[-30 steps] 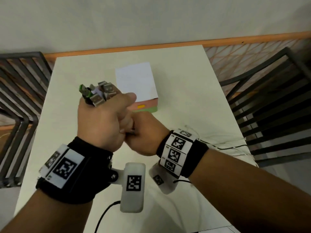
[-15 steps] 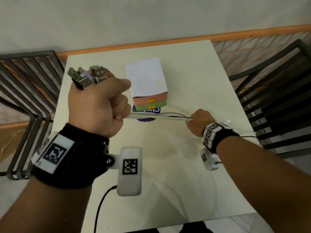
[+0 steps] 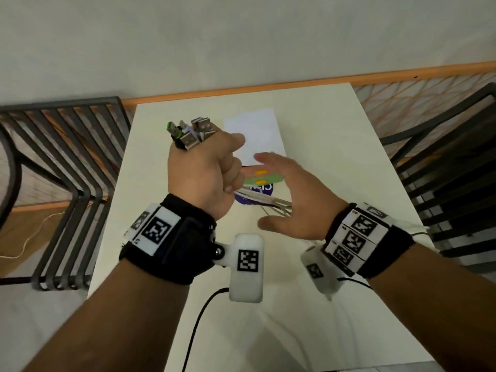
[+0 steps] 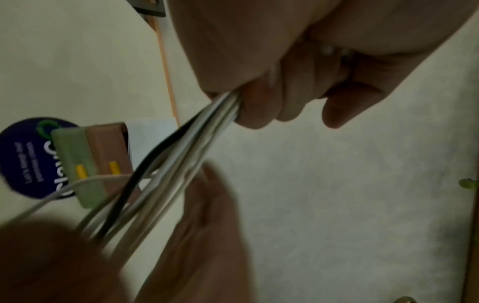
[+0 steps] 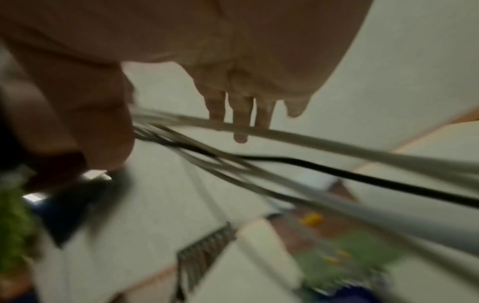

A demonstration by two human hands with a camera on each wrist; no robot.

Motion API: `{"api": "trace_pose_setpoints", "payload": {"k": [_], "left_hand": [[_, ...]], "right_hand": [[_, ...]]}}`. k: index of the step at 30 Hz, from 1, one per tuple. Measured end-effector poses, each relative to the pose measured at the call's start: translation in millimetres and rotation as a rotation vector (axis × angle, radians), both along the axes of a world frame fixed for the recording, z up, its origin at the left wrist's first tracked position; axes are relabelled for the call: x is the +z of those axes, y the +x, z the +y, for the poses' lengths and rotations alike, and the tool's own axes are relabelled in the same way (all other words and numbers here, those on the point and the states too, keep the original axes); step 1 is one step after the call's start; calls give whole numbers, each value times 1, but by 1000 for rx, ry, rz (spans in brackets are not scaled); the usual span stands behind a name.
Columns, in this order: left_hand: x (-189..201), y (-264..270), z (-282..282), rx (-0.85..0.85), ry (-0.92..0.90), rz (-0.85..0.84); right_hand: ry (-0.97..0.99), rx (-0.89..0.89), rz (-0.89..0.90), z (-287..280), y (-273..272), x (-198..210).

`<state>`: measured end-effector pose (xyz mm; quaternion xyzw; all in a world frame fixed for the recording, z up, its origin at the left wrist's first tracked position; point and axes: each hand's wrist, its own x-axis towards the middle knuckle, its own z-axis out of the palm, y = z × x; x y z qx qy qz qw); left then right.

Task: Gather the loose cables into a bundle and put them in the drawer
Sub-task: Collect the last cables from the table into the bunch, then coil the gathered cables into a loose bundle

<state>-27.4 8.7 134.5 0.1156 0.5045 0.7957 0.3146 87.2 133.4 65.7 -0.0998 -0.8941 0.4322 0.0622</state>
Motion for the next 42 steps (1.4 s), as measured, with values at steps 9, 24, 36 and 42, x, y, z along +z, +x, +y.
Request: {"api": "trace_pose_setpoints", "payload": {"k": [9,24,36,42], "left_hand": [[-23,-6,6,84,-27,-208],[-55,-21,-15,191,-599,650],[-90,28,17,-654,-733,937],[-82,30,6,-666,-542,497]], "right_hand": [[4,41,0,-38,-7,11],[264,146,-321,-3,4,25],[169,250,-475,17,14,35],[95,111,-241,47,31,60]]}}
